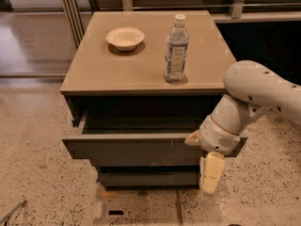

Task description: Open top drawer

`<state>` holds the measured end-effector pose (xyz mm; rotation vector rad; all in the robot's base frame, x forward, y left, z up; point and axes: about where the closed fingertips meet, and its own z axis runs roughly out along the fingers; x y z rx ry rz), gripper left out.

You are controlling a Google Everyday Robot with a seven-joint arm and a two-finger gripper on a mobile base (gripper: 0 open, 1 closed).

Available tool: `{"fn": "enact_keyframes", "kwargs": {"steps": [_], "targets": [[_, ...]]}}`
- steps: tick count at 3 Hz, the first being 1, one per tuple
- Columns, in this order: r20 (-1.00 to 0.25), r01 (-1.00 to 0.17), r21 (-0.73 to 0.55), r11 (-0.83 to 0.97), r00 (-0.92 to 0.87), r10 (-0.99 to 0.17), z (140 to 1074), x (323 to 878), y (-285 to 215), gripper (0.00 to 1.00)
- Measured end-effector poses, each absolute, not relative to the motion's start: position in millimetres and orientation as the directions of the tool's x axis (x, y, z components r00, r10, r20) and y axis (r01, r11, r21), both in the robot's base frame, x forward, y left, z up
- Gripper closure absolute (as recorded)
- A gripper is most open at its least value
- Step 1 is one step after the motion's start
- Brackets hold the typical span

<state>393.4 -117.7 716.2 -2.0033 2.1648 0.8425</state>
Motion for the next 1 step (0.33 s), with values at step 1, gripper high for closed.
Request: {"fn": "enact_keyframes", "kwargs": {"steps": [1], "targets": [[-0.408,-0.937,0.349,-0.008,-0.145,-0.901,716.7,390.1,-118.0,0.00]]}}
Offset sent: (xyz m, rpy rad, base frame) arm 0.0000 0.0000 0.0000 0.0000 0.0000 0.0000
